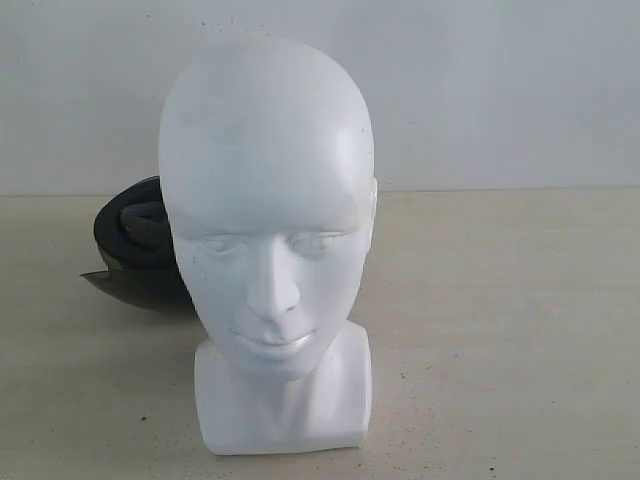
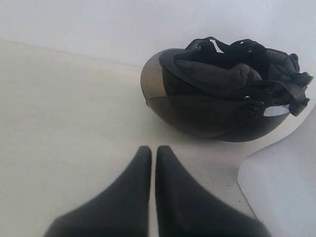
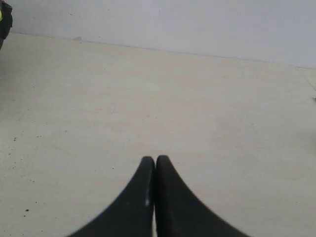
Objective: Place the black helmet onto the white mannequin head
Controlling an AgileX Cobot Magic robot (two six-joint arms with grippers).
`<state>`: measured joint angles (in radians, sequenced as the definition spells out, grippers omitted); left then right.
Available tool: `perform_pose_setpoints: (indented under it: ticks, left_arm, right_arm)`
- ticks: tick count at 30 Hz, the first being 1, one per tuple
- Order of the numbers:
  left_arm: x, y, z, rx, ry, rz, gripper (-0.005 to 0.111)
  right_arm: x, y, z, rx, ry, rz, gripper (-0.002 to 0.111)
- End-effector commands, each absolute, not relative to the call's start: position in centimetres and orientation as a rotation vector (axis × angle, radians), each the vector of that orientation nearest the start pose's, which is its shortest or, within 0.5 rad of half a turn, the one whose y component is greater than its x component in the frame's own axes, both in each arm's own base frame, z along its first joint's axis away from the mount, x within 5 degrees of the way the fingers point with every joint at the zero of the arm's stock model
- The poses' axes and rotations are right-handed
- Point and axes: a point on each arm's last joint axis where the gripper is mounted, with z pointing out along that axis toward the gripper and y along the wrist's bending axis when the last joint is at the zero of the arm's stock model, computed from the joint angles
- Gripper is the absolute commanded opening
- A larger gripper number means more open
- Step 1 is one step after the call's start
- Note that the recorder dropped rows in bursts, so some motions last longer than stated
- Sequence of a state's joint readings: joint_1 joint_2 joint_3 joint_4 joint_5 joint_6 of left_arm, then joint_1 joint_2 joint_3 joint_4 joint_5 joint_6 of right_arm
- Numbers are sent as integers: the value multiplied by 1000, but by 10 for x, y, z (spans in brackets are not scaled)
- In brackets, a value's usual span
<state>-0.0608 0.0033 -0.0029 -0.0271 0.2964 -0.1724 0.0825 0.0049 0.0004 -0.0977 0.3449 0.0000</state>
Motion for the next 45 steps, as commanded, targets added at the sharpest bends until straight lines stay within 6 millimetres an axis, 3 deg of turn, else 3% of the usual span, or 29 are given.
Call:
perform_pose_setpoints:
  ticks: [1,18,20,21,23,28,36,40,45]
  left_arm:
    - [54,-4,186,-124,1781,-201,5]
    - [53,-4,184,-136,1831,-207,5]
    - [49,-4,216,-123,1746,-209,5]
    - [43,-4,243,-102,1663,-198,5]
    - [34,-3,269,-101,1607,-212,5]
    - [25,-4,299,-113,1458,-265,5]
    - [24,-4,304,-133,1406,-310,5]
    - [24,-7,304,-200,1402,-440,5]
    - [24,-11,297,-225,1485,-514,5]
  right_arm:
    - [54,1,183,-135,1815,-43,0]
    - [54,1,183,-135,1815,-43,0]
    - [54,1,183,-135,1815,-43,0]
    - [54,1,182,-135,1820,-44,0]
    - [54,1,182,-135,1820,-44,0]
    - [54,1,182,-135,1820,-44,0]
    - [54,1,182,-135,1820,-44,0]
    - [54,1,182,-135,1820,-44,0]
    - [54,1,182,-135,1820,-44,0]
